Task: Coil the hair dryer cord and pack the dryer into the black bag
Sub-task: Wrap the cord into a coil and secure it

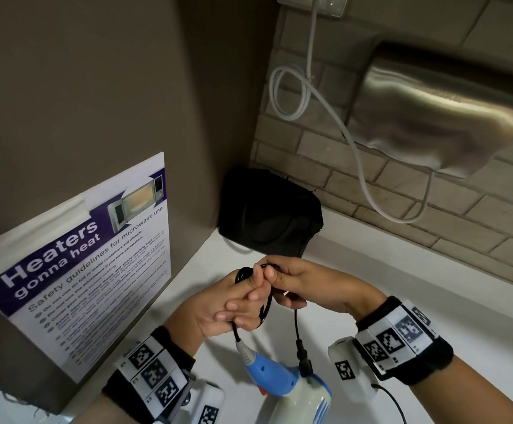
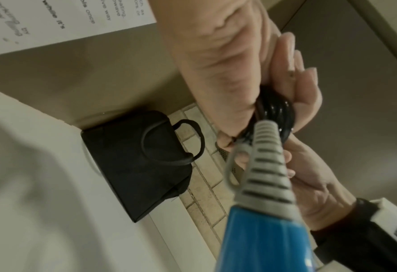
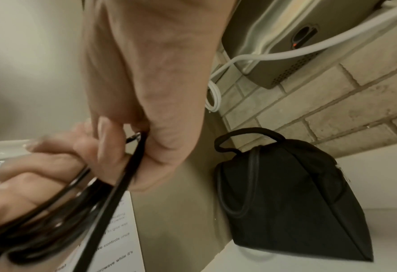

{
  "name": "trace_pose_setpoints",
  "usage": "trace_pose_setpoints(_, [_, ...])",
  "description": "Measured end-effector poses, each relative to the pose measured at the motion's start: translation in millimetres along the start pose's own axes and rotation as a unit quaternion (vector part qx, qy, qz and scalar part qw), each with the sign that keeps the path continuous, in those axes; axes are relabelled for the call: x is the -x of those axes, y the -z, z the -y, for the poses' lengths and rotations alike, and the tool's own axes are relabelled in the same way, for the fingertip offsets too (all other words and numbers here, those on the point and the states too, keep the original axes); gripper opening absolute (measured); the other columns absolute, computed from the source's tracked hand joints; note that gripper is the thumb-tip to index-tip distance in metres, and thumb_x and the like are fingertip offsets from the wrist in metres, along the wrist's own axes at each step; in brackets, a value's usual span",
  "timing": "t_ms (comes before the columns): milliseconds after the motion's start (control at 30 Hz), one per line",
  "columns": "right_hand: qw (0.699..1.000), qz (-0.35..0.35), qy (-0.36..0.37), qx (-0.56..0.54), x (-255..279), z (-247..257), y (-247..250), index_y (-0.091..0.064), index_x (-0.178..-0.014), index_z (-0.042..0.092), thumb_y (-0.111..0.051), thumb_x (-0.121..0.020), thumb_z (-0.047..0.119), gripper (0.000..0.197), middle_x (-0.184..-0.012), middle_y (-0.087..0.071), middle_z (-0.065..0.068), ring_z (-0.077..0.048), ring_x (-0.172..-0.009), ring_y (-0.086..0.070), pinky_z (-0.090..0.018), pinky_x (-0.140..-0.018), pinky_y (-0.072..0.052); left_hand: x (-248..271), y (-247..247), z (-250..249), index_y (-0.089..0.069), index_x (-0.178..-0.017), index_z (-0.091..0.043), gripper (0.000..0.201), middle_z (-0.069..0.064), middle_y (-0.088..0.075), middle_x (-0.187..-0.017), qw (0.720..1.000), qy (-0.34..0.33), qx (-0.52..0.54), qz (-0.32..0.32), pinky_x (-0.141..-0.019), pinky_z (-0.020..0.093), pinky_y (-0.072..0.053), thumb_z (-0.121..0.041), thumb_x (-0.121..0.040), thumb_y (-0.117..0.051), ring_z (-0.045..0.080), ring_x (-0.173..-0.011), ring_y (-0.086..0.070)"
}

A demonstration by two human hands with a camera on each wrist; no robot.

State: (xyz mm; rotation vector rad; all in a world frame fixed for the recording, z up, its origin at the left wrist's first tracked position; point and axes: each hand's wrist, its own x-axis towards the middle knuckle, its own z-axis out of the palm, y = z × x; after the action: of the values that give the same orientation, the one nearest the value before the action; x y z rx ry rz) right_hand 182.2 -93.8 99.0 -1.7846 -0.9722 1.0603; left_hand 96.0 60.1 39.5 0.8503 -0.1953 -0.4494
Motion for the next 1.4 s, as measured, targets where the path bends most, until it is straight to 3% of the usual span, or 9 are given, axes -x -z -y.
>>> trace_pose_setpoints(267, [0.994, -0.065, 0.024, 0.087, 0, -5, -10, -0.058, -0.089, 0.015, -0.055, -0.092, 0.037, 0.022, -0.074, -0.05, 0.005, -0.005, -0.062, -0.051, -0.019, -0.047, -0.039, 3, 4, 4, -0.05, -0.05, -0.021, 0.05, -0.015, -0.036, -0.031, 0.998, -0.013, -0.056, -0.017, -0.043, 0.015, -0.039, -0.065, -0.072, -0.06, -0.003, -0.024, -0.031])
trace_pose_setpoints(367, [0.989, -0.085, 0.044, 0.116, 2, -9, -15, -0.059, -0.088, 0.004, -0.06, -0.091, 0.032, 0.028, -0.082, -0.047, -0.004, -0.013, -0.068, -0.05, -0.012, -0.047, -0.038, 6, 4, 6, -0.05, -0.049, -0.023, 0.048, -0.014, -0.038, -0.033, 0.992, -0.047, -0.116, -0.035, -0.053, 0.02, -0.046, -0.061, -0.077, -0.057, -0.001, -0.026, -0.035])
trace_pose_setpoints(467, [0.967, -0.129, 0.057, 0.211, 4, -9, -16, -0.062, -0.09, 0.0, -0.062, -0.089, 0.035, 0.035, -0.088, -0.047, -0.013, -0.007, -0.069, -0.045, -0.013, -0.057, -0.039, 7, 0, 7, -0.046, -0.05, -0.02, 0.055, -0.011, -0.035, -0.034, 0.975, -0.085, -0.178, -0.1, -0.058, 0.025, -0.048, -0.069, -0.071, -0.058, 0.005, -0.028, -0.035])
trace_pose_setpoints(667, [0.927, -0.171, 0.056, 0.329, 6, -5, -18, -0.061, -0.091, 0.01, -0.061, -0.087, 0.042, 0.032, -0.086, -0.052, 0.0, -0.013, -0.076, -0.052, -0.02, -0.068, -0.041, -6, -10, 10, -0.06, -0.054, -0.019, 0.043, -0.004, -0.038, -0.033, 0.9, -0.111, -0.285, -0.309, -0.06, 0.036, -0.05, -0.057, -0.073, -0.069, 0.01, -0.029, -0.038])
trace_pose_setpoints(800, [0.937, -0.177, 0.075, 0.293, 10, -3, -22, -0.06, -0.09, 0.008, -0.06, -0.091, 0.036, 0.028, -0.078, -0.058, 0.001, -0.011, -0.067, -0.05, -0.019, -0.059, -0.038, -11, -19, 10, -0.059, -0.055, -0.015, 0.049, -0.005, -0.039, -0.03, 0.857, -0.126, -0.325, -0.381, -0.045, 0.025, -0.042, -0.064, -0.06, -0.056, 0.011, -0.032, -0.04])
trace_pose_setpoints(967, [0.994, -0.095, 0.059, -0.019, 25, 8, -25, -0.056, -0.087, -0.002, -0.051, -0.097, 0.017, 0.023, -0.061, -0.059, 0.015, 0.0, -0.046, -0.039, -0.012, -0.046, -0.03, -12, -23, 10, -0.052, -0.042, -0.029, 0.046, -0.005, -0.048, -0.035, 0.813, -0.201, -0.382, -0.391, -0.044, 0.014, -0.04, -0.065, -0.07, -0.046, 0.004, -0.033, -0.042])
trace_pose_setpoints(1067, [0.99, -0.071, 0.044, -0.113, 26, 10, -25, -0.058, -0.078, 0.018, -0.041, -0.099, 0.034, 0.031, -0.064, -0.05, 0.013, -0.004, -0.049, -0.028, -0.016, -0.047, -0.024, -14, -21, 10, -0.054, -0.045, -0.023, 0.052, 0.004, -0.053, -0.04, 0.823, -0.184, -0.373, -0.387, -0.044, 0.016, -0.041, -0.069, -0.067, -0.043, 0.007, -0.036, -0.043])
trace_pose_setpoints(1200, [0.973, -0.094, -0.034, -0.209, 20, 6, -24, -0.059, -0.082, 0.017, -0.022, -0.094, 0.061, 0.059, -0.066, -0.04, 0.005, -0.01, -0.055, -0.015, -0.02, -0.049, -0.016, -13, -25, 7, -0.044, -0.039, -0.023, 0.053, -0.006, -0.037, -0.036, 0.867, -0.138, -0.305, -0.37, -0.046, 0.017, -0.036, -0.066, -0.069, -0.043, 0.008, -0.036, -0.039])
trace_pose_setpoints(1400, [0.945, -0.151, -0.032, -0.29, 15, 2, -28, -0.05, -0.077, 0.013, -0.037, -0.101, 0.036, 0.036, -0.062, -0.032, 0.002, -0.002, -0.042, -0.039, -0.021, -0.05, -0.014, -5, -16, 13, -0.035, -0.051, -0.02, 0.057, -0.003, -0.027, -0.044, 0.949, -0.103, -0.15, -0.258, -0.073, 0.027, -0.037, -0.062, -0.089, -0.03, 0.01, -0.055, -0.046])
